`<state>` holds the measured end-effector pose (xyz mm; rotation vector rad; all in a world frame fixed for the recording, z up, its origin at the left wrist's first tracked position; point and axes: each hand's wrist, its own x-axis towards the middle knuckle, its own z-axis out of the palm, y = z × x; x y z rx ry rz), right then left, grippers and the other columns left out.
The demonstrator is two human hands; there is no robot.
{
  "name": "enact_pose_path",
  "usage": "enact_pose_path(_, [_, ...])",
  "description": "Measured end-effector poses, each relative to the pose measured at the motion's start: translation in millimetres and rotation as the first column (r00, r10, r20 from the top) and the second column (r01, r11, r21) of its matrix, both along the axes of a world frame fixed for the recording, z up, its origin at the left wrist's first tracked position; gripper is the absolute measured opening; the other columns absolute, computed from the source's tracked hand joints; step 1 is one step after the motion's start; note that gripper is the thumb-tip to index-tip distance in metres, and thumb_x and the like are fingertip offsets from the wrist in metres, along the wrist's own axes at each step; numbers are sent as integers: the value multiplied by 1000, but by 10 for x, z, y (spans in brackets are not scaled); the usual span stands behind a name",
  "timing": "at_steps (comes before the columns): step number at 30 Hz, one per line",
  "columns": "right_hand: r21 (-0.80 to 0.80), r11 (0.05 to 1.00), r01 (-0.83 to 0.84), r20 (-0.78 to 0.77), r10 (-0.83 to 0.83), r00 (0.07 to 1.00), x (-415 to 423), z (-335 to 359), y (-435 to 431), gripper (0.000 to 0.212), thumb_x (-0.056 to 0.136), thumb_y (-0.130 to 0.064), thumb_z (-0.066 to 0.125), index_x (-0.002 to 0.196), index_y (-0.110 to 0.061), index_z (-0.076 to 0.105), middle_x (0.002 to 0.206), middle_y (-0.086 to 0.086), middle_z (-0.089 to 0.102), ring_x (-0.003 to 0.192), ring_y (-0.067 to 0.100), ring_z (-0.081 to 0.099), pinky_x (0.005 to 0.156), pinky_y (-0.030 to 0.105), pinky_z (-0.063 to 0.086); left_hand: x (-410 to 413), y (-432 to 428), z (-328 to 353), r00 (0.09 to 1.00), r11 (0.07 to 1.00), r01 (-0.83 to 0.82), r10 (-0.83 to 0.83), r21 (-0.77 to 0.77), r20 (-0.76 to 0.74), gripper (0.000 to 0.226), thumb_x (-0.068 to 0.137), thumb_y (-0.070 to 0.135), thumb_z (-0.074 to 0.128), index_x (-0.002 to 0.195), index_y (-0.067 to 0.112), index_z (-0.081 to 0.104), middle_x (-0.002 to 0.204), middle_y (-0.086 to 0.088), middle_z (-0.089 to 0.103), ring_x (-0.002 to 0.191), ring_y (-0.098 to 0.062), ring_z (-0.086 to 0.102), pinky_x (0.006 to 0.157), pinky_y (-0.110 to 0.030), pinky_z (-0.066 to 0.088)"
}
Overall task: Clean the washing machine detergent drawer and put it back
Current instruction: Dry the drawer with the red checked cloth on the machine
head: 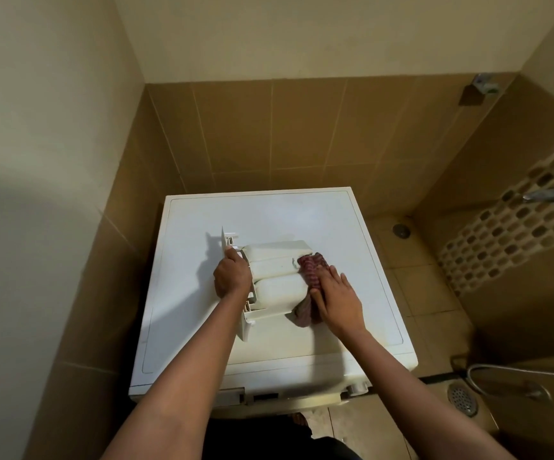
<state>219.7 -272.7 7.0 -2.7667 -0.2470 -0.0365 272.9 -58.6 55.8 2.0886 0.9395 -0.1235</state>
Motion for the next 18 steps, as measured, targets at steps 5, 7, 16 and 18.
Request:
enact_pose_path(5, [293,893,342,-99,-327,940,46,46,301,36,99,-28,35,133,-19,46,140,2,50,140,25,32,116,40,25,5,-1,-1,1000,1000,-5,5,3,2,68,105,40,13,121,-6,60,126,-25,59,117,-38,55,92,-40,43])
enact_pose_path(7, [455,707,542,-264,-474,840,117,82,380,30,100,-32,31,125,-24,46,130,-1,55,133,30,38,106,46,35,-1,2,-12,1000,1000,-7,7,2,12,68,105,40,13,120,-6,60,125,-25,59,117,-38,55,91,-40,43])
enact_pose_path(16, [370,909,-190,-43,221,974,206,165,729,31,100,-39,35,127,-28,45,121,-1,58,106,19,55,79,30,43,8,11,-51,999,1000,-11,10,21,30,69,105,41,14,116,-5,64,121,-25,62,113,-39,57,91,-42,45])
enact_pose_path(18, [189,943,-275,12,278,960,333,134,647,37,101,-35,34,132,-19,45,128,3,57,115,23,53,103,33,35,5,7,-46,999,1000,-9,8,21,33,68,105,41,14,117,-5,63,122,-25,62,114,-40,56,91,-42,45])
